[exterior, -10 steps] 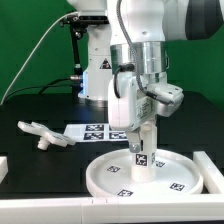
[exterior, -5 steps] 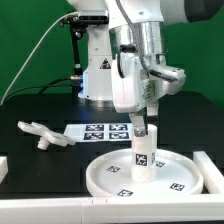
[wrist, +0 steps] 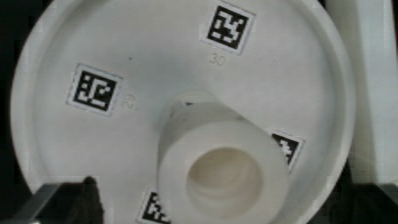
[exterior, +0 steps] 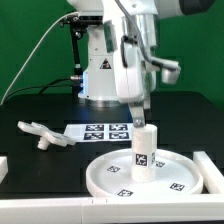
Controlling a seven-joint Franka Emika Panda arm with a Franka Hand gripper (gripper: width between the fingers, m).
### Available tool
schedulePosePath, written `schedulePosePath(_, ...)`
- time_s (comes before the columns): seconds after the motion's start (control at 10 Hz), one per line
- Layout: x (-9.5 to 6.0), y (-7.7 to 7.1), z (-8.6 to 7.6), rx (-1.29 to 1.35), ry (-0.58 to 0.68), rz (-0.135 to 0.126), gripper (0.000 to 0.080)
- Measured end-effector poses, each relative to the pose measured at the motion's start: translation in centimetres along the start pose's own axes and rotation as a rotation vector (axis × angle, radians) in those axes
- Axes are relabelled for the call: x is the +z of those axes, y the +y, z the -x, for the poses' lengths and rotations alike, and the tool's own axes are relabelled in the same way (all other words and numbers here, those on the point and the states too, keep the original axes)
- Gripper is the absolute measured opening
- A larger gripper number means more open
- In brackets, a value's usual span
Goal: Assemble round table
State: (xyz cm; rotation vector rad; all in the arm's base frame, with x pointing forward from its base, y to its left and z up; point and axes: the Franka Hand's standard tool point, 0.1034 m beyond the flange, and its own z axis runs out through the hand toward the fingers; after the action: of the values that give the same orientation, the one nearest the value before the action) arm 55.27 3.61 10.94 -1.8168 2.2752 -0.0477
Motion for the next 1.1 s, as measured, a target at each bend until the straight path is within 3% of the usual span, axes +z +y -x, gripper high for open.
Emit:
schedulePosePath(0.2,-1.1,0.8,-0.2,-0.042,-0.015,-0.002,0.0649)
schedulePosePath(0.7,-0.7,1.1,-0.6,-0.104,-0.007,0.007,0.0649)
schedulePosePath(0.9,-0.8,1.9,-2.1,-0.199,-0.003,0.018,0.0649)
schedulePosePath(1.1,-1.2,2.7,-2.8,-0.303,-0.031,0.060,0.0649)
